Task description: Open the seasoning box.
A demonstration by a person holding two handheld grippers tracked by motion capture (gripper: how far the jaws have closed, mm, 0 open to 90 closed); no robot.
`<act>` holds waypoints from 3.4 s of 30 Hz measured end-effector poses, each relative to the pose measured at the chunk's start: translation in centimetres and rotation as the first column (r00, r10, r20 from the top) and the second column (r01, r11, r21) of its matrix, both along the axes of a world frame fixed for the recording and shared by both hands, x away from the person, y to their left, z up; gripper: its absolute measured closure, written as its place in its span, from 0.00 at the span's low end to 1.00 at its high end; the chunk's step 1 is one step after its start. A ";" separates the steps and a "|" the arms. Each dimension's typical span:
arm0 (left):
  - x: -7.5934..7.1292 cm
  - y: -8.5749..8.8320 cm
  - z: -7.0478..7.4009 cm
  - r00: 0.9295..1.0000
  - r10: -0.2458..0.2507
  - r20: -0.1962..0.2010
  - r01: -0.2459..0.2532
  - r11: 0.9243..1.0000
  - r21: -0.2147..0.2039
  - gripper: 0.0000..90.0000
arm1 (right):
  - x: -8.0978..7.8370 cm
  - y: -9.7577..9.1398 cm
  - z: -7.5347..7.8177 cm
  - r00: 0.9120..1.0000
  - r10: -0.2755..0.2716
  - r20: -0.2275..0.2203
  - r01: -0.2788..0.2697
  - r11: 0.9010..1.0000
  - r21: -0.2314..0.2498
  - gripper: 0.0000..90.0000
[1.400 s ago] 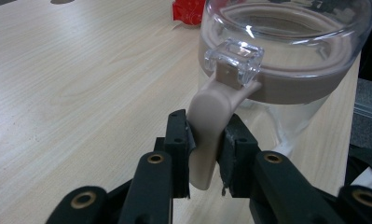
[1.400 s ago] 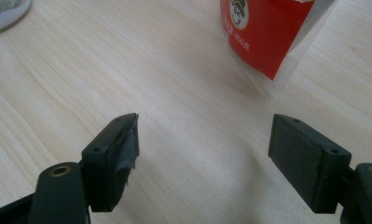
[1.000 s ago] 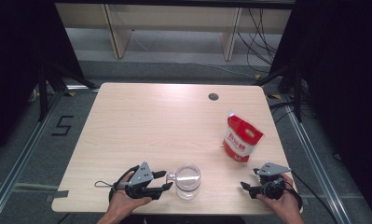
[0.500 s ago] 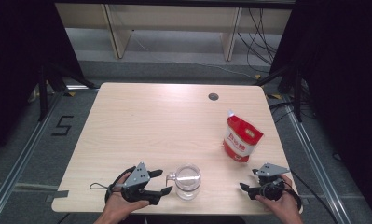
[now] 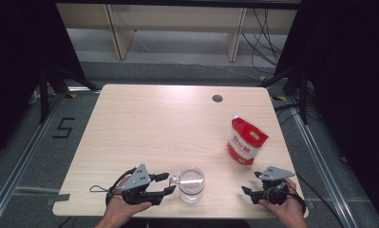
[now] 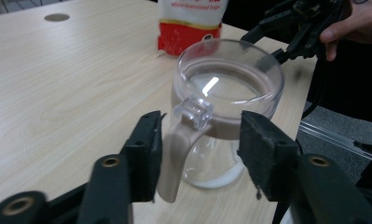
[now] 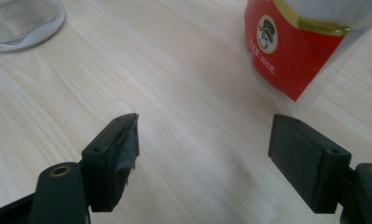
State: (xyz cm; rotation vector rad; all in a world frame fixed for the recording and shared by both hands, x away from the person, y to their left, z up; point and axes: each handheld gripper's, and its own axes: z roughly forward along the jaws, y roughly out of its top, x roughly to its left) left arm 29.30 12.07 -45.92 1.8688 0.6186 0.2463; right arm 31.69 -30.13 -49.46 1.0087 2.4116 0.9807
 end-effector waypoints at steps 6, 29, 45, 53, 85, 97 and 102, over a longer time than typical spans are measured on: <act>0.2 -0.1 1.1 0.998 -0.017 0.066 0.016 1.000 0.011 0.80 | 0.0 0.0 0.0 1.000 -0.001 0.000 0.001 1.000 -0.003 0.28; 1.2 -0.7 1.0 0.999 0.010 0.049 -0.012 0.999 0.043 0.99 | -0.4 1.2 0.8 0.998 0.048 0.048 -0.049 0.998 0.025 0.34; 1.3 -0.4 0.8 0.999 0.006 0.049 -0.009 0.999 0.045 0.98 | -2.6 5.2 3.2 0.958 0.218 0.185 -0.250 0.953 0.171 0.75; 1.2 -0.5 0.6 1.000 0.018 0.024 -0.019 1.000 0.024 0.98 | -3.6 7.7 3.9 0.937 0.269 0.221 -0.314 0.927 0.205 0.91; 0.9 0.6 0.8 0.999 0.013 0.046 -0.013 1.000 -0.014 0.74 | -3.2 12.1 4.8 0.903 0.306 0.300 -0.374 0.905 0.202 1.00; 0.2 2.7 -0.4 1.000 0.014 0.015 -0.014 0.999 -0.029 0.44 | -3.2 12.8 5.6 0.893 0.308 0.329 -0.382 0.904 0.193 1.00; 0.0 3.0 -0.9 1.000 0.020 -0.005 -0.020 1.000 -0.003 0.37 | -3.1 13.0 5.7 0.887 0.315 0.337 -0.390 0.902 0.183 1.00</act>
